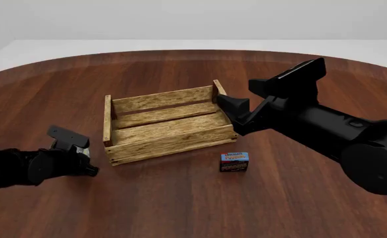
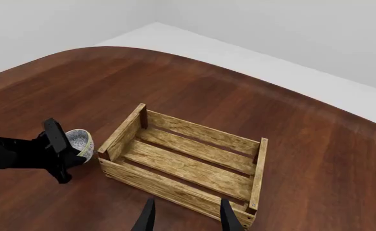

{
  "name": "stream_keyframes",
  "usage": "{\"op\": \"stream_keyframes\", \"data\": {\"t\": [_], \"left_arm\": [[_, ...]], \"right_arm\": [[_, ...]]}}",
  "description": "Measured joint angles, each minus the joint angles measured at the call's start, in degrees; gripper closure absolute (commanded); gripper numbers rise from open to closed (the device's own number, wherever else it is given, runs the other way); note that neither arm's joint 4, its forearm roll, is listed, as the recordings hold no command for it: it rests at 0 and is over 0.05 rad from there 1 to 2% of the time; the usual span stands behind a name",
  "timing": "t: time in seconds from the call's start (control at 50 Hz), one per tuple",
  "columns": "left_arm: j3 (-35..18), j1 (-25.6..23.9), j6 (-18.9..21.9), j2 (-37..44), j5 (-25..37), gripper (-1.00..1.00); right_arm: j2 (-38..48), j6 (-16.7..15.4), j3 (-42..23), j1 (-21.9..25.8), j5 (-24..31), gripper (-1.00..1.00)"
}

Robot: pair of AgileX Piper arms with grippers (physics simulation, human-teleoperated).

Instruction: Stack the right bowl on the left bowl and place them in the tray.

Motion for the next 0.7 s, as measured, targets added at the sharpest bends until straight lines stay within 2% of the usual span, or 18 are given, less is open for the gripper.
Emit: {"op": "stream_keyframes", "data": {"t": [0.3,0.7], "left_arm": [[-0.03,1.72,1.18,-8.89,7.05,1.0],[-8.69,1.15,4.26,-18.45,19.78,1.0]], "right_arm": [[-1.06,-0.12,0.25,0.21,0.52,-1.0],[-2.47,-0.42,0.48,0.26,1.67,-1.0]]}}
